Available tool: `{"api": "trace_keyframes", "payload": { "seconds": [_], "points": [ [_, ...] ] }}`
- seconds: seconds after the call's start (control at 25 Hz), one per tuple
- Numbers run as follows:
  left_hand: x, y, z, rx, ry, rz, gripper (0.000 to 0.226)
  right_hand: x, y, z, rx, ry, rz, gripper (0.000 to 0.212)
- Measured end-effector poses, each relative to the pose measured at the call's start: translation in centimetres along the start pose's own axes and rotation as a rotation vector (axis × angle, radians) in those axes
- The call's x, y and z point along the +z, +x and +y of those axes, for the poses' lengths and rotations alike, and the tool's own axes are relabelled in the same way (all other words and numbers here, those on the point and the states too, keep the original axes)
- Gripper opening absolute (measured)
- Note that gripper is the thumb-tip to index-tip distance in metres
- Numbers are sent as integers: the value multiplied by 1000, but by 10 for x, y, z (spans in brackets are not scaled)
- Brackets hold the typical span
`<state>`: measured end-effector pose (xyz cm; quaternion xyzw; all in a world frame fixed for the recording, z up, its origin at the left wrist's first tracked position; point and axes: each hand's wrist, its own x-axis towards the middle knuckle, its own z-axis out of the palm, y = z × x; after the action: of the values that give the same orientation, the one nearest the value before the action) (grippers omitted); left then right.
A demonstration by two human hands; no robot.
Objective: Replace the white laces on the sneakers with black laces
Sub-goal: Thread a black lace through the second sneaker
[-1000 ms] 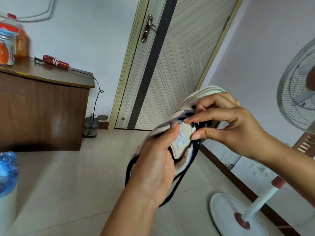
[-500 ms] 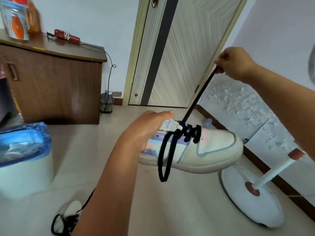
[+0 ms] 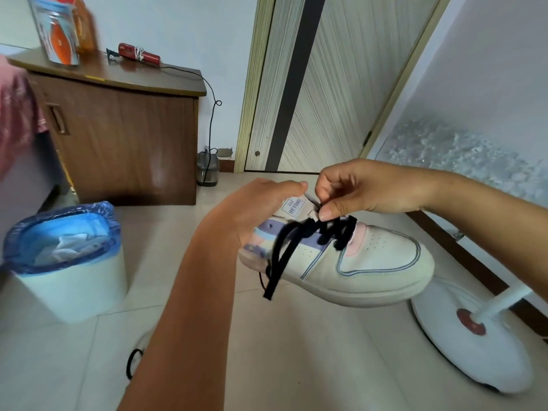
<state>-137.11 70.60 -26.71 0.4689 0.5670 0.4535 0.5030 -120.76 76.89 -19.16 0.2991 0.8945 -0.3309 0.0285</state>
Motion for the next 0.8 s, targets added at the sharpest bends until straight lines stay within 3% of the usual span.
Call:
{"api": "trace_keyframes", "payload": {
  "seconds": [0.16,0.28,0.36,0.48,0.56,0.68,0.76,0.8],
  "points": [
    [1,0,-4,-24,44,-10,73,-15,-3,8,61,-180,20,18],
    [1,0,-3,-36,56,-37,73,-14,-7,16,-3,-29,77,16],
    [2,1,-3,-26,70,-35,74,-7,-5,20,-4,29,14,22],
    [5,2,-6,-45,120,-40,71,2,-5,24,43,-87,-76,8],
    [6,1,-6,-44,153,-51,60,-8,-4,33,49,-247,67,9],
    [4,-1,-5,-83,146,-57,69,-43,-1,68,141,-675,539,13],
    [1,-2,-4,-137,123,-82,79,-66,-3,95,374,-698,762,15],
    [0,-1,-4,-149,121,-93,76,-71,-5,105,478,-634,794,18]
  ]
}}
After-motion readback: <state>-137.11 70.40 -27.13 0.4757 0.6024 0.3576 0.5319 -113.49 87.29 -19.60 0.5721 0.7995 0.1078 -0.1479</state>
